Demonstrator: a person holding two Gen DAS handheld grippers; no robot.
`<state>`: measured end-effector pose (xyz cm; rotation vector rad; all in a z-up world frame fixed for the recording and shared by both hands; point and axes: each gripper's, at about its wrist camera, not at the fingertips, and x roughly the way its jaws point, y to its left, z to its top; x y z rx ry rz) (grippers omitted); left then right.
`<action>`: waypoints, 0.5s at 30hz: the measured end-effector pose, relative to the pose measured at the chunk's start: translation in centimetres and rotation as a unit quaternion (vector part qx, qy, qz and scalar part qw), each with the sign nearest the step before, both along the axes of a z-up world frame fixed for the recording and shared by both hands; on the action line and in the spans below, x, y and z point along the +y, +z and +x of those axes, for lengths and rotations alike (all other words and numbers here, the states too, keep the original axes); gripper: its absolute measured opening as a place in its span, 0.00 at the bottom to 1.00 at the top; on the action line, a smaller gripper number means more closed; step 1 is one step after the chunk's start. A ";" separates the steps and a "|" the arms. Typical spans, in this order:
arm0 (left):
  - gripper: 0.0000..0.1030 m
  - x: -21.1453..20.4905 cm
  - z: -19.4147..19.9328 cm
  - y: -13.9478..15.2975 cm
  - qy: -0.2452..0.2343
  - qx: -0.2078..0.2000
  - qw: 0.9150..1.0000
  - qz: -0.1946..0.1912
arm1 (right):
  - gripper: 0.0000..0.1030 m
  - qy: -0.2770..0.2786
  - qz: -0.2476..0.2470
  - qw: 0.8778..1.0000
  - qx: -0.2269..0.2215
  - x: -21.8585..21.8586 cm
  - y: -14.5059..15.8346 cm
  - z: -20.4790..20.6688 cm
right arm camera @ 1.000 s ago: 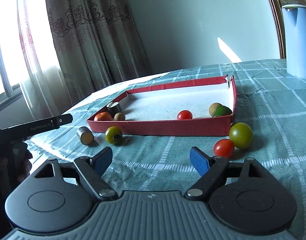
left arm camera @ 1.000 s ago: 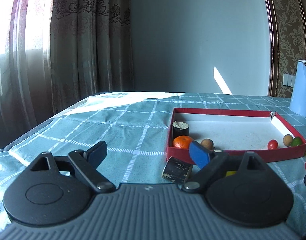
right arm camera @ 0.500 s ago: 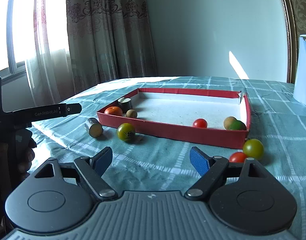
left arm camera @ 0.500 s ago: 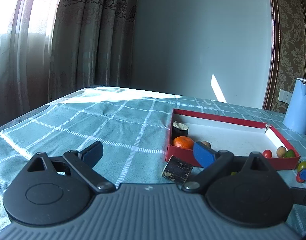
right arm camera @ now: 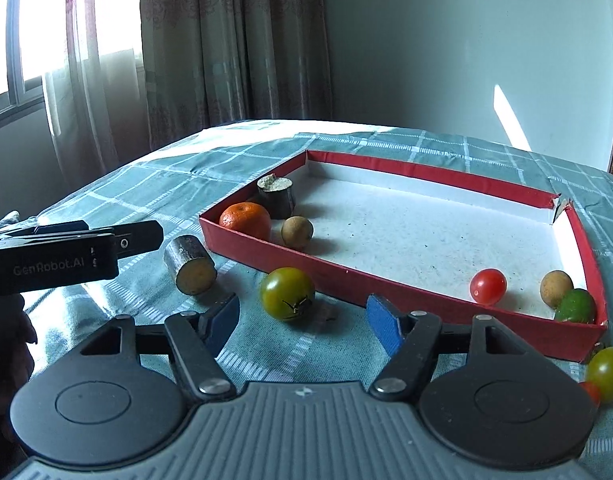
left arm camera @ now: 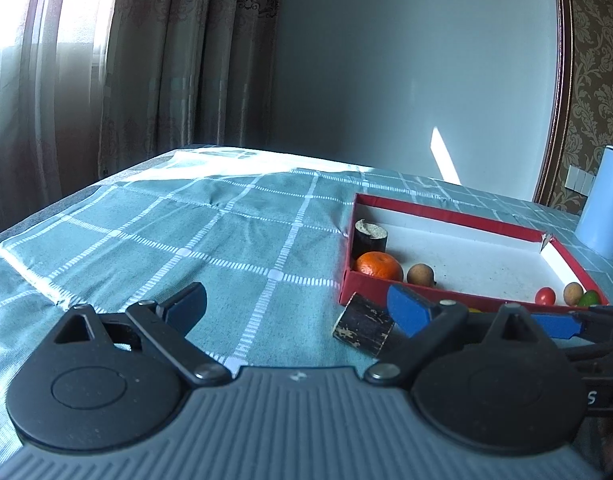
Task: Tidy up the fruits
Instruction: 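Withdraw the left gripper from the tray, then grasp the olive-green tomato with the right gripper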
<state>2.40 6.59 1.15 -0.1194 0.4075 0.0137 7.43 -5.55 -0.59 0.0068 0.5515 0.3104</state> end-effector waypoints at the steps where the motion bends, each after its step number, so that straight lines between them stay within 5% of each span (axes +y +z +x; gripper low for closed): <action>1: 0.94 0.0 0.0 0.0 -0.001 0.000 1.000 0.000 | 0.69 0.001 0.003 1.000 0.005 0.0 0.0 0.3; 4: 0.94 0.1 0.0 0.0 -0.001 0.001 1.000 -0.004 | 0.60 0.002 0.007 1.000 0.017 0.3 -0.1 1.1; 10: 0.94 0.2 0.2 -0.2 -0.001 0.009 1.000 -0.008 | 0.59 0.008 0.011 0.999 0.037 1.4 -0.4 2.3; 15: 0.94 0.2 0.4 -0.3 0.000 0.012 1.000 -0.008 | 0.36 -0.005 -0.002 0.999 0.037 1.9 -0.5 2.5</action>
